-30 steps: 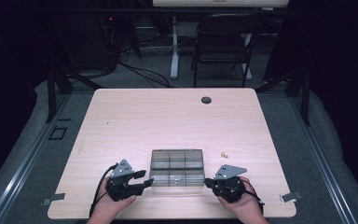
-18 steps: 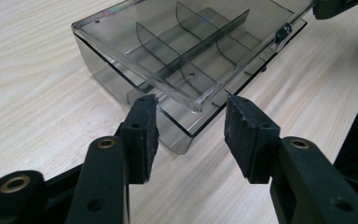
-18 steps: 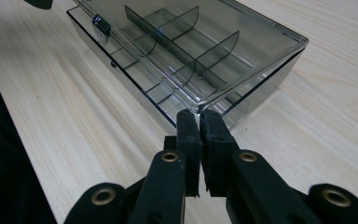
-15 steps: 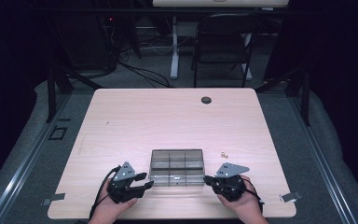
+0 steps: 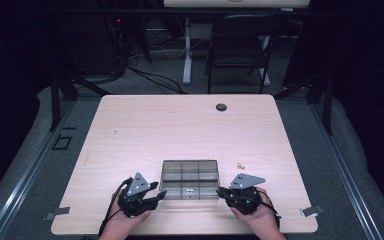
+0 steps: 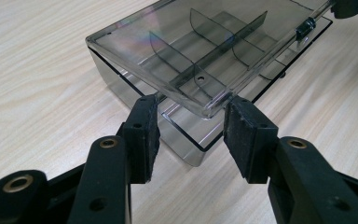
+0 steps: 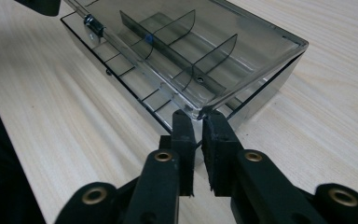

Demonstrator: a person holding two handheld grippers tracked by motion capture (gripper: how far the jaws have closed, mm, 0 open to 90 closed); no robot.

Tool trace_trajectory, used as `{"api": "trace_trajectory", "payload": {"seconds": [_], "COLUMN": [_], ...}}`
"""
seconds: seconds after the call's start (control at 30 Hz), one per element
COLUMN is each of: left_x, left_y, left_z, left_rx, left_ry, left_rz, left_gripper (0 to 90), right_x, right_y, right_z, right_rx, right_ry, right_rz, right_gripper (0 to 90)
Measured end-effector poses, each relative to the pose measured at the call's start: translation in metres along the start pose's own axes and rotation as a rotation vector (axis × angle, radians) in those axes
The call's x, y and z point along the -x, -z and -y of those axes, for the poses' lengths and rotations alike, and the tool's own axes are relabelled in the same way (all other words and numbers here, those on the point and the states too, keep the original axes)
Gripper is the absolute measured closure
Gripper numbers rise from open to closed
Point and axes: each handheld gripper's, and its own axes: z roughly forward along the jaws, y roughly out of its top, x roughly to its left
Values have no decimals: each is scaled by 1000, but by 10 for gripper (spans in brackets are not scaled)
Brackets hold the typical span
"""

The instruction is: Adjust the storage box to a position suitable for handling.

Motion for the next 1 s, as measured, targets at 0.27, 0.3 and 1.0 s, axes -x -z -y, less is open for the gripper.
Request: {"api": "trace_trajectory", "payload": {"seconds": [0.27,0.3,1.0], "left_x": [0,-1,-1], "left_y": [2,3,5], "left_z": [-2,-2,-5], "left_rx": [32,34,74], "left_ry": [5,3,-8], "left_rz": [-8,-8,0], "left_gripper": [553,553,598], "right_x": [1,1,5], "right_y": [-8,-8,-10], "right_z": [-2,-2,0], "right_rx": [1,3,-13], "right_ry": [-40,-43,-76], "right_rz": [12,15,22], "right_gripper": [806,806,799]}}
